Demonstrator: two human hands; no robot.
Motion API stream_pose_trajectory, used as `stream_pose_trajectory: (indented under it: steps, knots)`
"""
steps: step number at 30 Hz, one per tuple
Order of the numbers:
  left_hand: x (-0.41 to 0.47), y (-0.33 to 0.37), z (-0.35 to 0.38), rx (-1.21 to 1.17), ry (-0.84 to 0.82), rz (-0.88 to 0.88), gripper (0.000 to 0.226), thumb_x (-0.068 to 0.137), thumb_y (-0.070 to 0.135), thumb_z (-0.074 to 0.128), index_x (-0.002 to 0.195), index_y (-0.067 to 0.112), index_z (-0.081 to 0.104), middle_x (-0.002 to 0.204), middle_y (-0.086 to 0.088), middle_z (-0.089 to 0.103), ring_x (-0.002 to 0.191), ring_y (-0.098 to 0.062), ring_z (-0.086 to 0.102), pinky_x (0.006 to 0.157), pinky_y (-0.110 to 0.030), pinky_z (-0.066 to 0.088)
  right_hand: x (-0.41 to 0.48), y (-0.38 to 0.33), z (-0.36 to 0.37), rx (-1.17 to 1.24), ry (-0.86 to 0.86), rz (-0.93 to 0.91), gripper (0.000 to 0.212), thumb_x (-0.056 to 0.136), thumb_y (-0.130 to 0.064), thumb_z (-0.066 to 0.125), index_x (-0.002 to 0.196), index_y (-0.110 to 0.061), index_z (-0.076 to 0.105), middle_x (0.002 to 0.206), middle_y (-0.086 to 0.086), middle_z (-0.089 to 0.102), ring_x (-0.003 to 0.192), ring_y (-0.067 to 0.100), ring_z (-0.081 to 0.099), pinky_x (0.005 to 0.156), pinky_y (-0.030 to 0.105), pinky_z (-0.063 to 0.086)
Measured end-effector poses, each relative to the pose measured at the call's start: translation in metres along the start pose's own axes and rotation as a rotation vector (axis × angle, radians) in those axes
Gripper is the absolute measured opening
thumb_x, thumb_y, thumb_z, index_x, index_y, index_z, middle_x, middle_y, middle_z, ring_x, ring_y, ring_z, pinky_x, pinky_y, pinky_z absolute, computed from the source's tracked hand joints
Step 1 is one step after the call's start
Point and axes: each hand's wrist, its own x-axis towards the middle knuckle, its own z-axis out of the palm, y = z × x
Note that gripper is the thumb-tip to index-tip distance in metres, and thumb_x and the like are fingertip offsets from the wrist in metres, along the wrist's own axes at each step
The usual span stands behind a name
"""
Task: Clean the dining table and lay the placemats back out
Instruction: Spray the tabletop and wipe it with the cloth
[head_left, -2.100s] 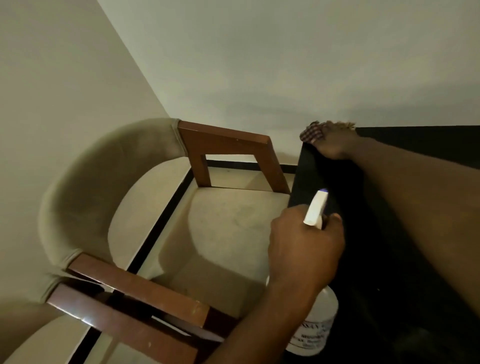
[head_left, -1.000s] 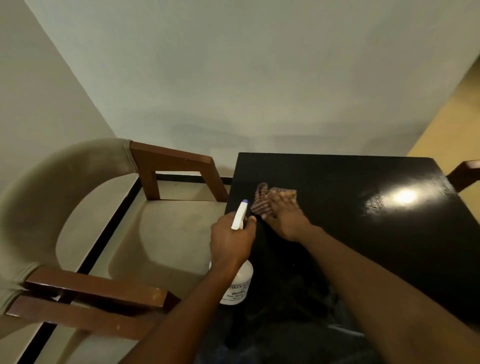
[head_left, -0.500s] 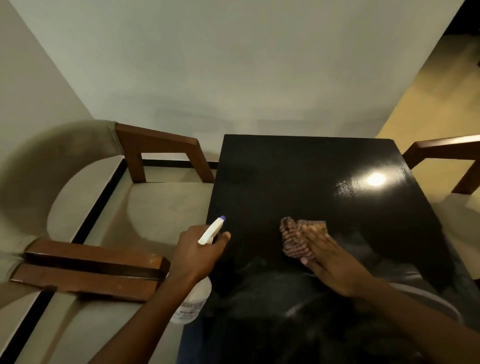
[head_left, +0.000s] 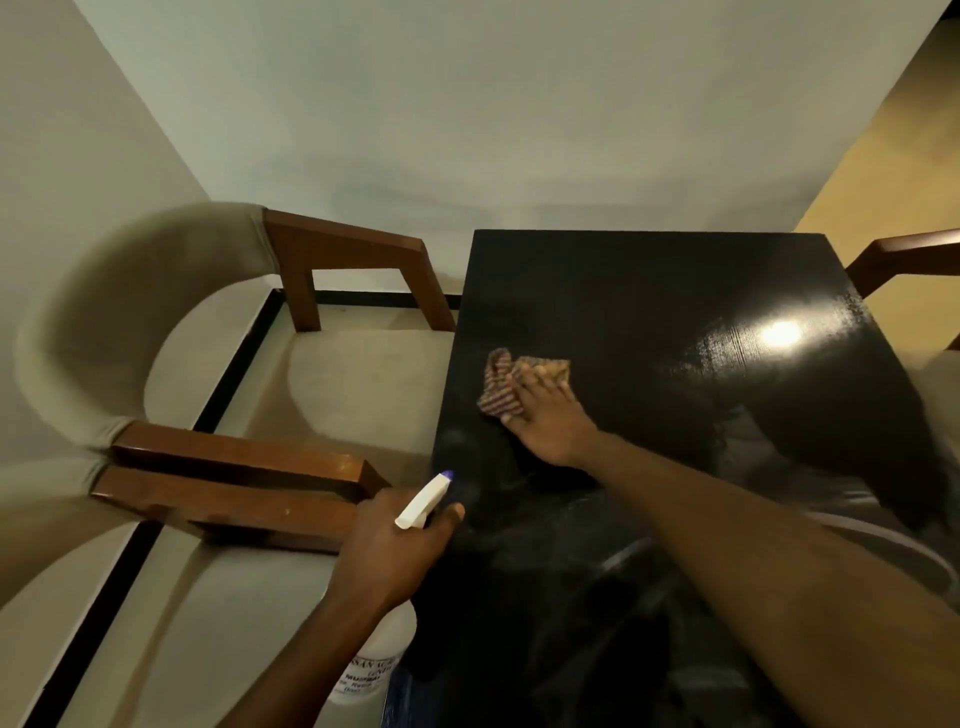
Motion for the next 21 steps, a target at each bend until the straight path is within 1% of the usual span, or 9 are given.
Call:
stream_pose_trajectory:
  steps: [3,5,7,9,13,16,18,19,21]
  knots:
    - [-0.006,0.001,-0.005,-0.041,-0.006,-0.023,0.031,0.093,0.031,0.077,0.071,0.014,0.064,0.060,-0.005,0.068,0.051,-0.019,0.065,0.052,-0.033,0.050,-0.033,-0.035,0.028,-0.058,-0.086,-0.219,0.072,0.108,-0.055,0.033,0.167,-0.027,0.002,0.175,-0.001,-0.008,0.160,0.020,-0.015,0.129,0.046,-0.010]
    - [-0.011,0.002,-0.007,-0.054,-0.006,-0.013,0.033,0.093,0.026,0.077,0.066,0.017,0.060,0.056,-0.001,0.064,0.046,-0.014,0.058,0.050,-0.034,0.045,-0.066,-0.038,0.051,-0.078,-0.086,-0.354,0.072,0.106,-0.058,0.033,0.167,-0.029,0.006,0.175,-0.001,-0.005,0.159,0.018,-0.017,0.130,0.046,-0.007]
    - [-0.013,0.002,-0.008,-0.082,-0.014,-0.010,0.028,0.094,0.025,0.076,0.069,0.019,0.065,0.059,0.000,0.067,0.046,-0.011,0.058,0.050,-0.033,0.046,-0.103,-0.026,0.070,-0.113,-0.067,-0.431,0.071,0.106,-0.059,0.030,0.167,-0.032,0.006,0.175,-0.003,-0.004,0.160,0.015,-0.017,0.130,0.043,-0.007]
    - [-0.013,-0.001,-0.009,-0.067,-0.024,0.002,0.025,0.094,0.026,0.076,0.072,0.018,0.067,0.062,-0.003,0.069,0.048,-0.013,0.061,0.051,-0.033,0.049,-0.141,-0.006,0.076,-0.148,-0.032,-0.433,0.068,0.109,-0.059,0.026,0.167,-0.032,0.003,0.175,-0.006,-0.009,0.159,0.010,-0.019,0.129,0.038,-0.010]
    - [-0.010,-0.012,-0.011,-0.030,-0.052,0.020,0.026,0.095,0.029,0.076,0.073,0.018,0.067,0.061,-0.002,0.066,0.051,-0.014,0.063,0.054,-0.031,0.051,-0.191,0.042,0.063,-0.145,0.011,-0.294,0.068,0.110,-0.060,0.025,0.165,-0.035,-0.004,0.171,-0.015,-0.017,0.156,0.004,-0.024,0.128,0.031,-0.013]
    - [-0.007,-0.017,-0.013,-0.015,-0.056,0.019,0.026,0.095,0.032,0.076,0.074,0.018,0.067,0.061,-0.003,0.066,0.053,-0.015,0.065,0.055,-0.029,0.051,-0.193,0.080,0.049,-0.103,0.053,-0.084,0.072,0.104,-0.070,0.016,0.162,-0.036,-0.010,0.170,-0.016,-0.019,0.157,0.005,-0.021,0.129,0.031,-0.010]
    - [-0.004,-0.020,-0.014,-0.014,-0.056,0.011,0.024,0.095,0.034,0.076,0.076,0.020,0.068,0.063,-0.003,0.067,0.055,-0.016,0.067,0.057,-0.030,0.055,-0.173,0.093,0.044,-0.038,0.100,0.064,0.081,0.095,-0.078,0.003,0.162,-0.034,-0.006,0.171,-0.013,-0.013,0.158,0.008,-0.018,0.129,0.033,-0.007]
    - [-0.004,-0.021,-0.015,-0.023,-0.062,0.006,0.023,0.095,0.034,0.076,0.078,0.021,0.068,0.064,-0.003,0.068,0.056,-0.016,0.068,0.058,-0.031,0.057,-0.160,0.093,0.043,0.005,0.132,0.122,0.087,0.092,-0.081,0.002,0.164,-0.032,-0.003,0.172,-0.011,-0.011,0.158,0.009,-0.016,0.130,0.035,-0.006]
    - [-0.005,-0.021,-0.015,-0.054,-0.066,0.006,0.023,0.094,0.035,0.076,0.079,0.020,0.069,0.065,-0.003,0.068,0.057,-0.018,0.069,0.061,-0.039,0.060,-0.130,0.079,0.041,0.053,0.161,0.203,0.082,0.098,-0.076,0.013,0.166,-0.031,0.002,0.175,-0.007,-0.008,0.159,0.012,-0.014,0.130,0.039,-0.006]
